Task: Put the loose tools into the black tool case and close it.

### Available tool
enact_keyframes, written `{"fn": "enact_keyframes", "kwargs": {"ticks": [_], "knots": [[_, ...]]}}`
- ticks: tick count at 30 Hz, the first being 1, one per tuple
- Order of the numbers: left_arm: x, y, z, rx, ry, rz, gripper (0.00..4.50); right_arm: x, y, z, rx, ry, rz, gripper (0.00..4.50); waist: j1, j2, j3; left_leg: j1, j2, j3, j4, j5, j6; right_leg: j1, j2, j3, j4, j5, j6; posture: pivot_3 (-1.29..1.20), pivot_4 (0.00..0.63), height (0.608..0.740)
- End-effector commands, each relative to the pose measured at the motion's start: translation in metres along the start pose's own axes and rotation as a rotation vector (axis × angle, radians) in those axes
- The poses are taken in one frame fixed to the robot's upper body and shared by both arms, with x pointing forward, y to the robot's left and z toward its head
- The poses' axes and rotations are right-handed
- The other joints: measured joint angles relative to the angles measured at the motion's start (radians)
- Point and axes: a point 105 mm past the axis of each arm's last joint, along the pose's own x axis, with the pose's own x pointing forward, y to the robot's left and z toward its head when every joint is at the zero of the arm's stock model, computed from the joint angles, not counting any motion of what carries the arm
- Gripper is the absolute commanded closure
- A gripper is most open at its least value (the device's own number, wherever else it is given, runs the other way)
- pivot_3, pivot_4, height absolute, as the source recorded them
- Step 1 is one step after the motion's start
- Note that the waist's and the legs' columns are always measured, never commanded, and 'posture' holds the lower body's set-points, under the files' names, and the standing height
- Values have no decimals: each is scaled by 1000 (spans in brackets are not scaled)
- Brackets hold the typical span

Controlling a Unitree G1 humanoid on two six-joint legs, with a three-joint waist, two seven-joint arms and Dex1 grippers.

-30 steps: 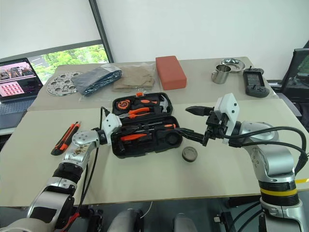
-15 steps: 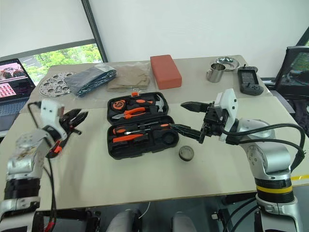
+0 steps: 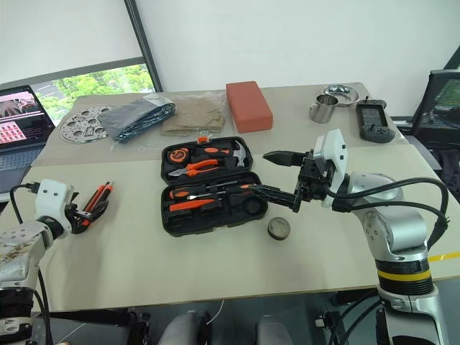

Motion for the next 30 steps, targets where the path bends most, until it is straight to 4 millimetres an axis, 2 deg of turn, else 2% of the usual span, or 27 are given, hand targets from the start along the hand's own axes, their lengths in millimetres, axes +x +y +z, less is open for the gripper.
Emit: {"fn": "enact_keyframes", "kwargs": {"ticks": [1,4,7,10,12,13,14,16,17,20,22,23,25,30], "knots": [[2,11,-9,-74,49,14,82,-1,2,11,-46,-33,4,0,-1,0,0,0,0,0,0,0,0,0,0,0,0,0,0,0,150,736],[6,8,-18,-126,88,-25,82,-1,1,11,-48,-34,2,0,1,0,0,1,0,0,0,0,0,1,0,0,1,0,0,0,150,736],[10,0,-19,-149,114,-70,729,-1,1,12,-50,-34,0,0,1,0,0,2,0,1,0,0,0,1,0,0,1,0,0,0,150,736],[11,1,-18,-142,114,-72,1777,-2,2,12,-50,-33,-4,0,2,0,0,2,0,1,0,0,0,1,0,0,1,0,0,0,150,736],[12,3,-9,-132,80,-70,2501,-3,2,11,-50,-32,-8,0,1,0,0,2,0,1,0,0,0,1,0,0,2,0,0,0,150,736],[12,4,-3,-124,59,-68,2726,-4,2,11,-50,-31,-10,0,1,0,0,2,0,1,0,0,0,1,0,0,2,0,0,0,150,736],[12,4,0,-119,46,-67,2780,-4,2,11,-50,-31,-12,0,1,0,0,2,0,1,0,0,0,1,0,0,2,0,0,0,150,736],[13,-5,33,-68,-90,-136,2780,-6,1,10,-48,-27,-19,0,2,-1,0,2,0,1,0,0,0,1,0,0,2,0,0,0,150,736],[12,-14,52,-49,-168,-194,2780,-7,0,9,-48,-24,-23,0,3,-2,0,1,0,1,0,0,0,1,0,0,2,0,0,0,150,736],[7,-37,87,-2,-301,-328,2780,-8,-1,7,-48,-17,-28,0,10,-3,0,-1,0,2,1,0,0,0,0,-2,1,0,0,0,150,736],[1,-79,119,109,-380,-519,2780,-9,0,3,-50,-1,-28,0,13,-3,0,-2,-1,2,1,0,0,0,0,-1,1,0,0,0,150,736],[-4,-103,128,180,-399,-620,2780,-9,0,2,-51,5,-28,0,16,-3,0,-2,-1,2,1,0,0,0,0,-1,0,0,0,0,150,736],[-10,-135,132,281,-404,-755,2780,-10,0,0,-55,14,-34,0,19,-2,0,-2,-1,2,1,0,0,1,0,-1,0,0,0,0,150,736],[-16,-187,119,476,-347,-959,2780,-14,0,-4,-66,38,-45,0,-3,-1,-1,-1,-1,3,1,0,0,1,2,3,-1,0,0,0,150,736]]}}
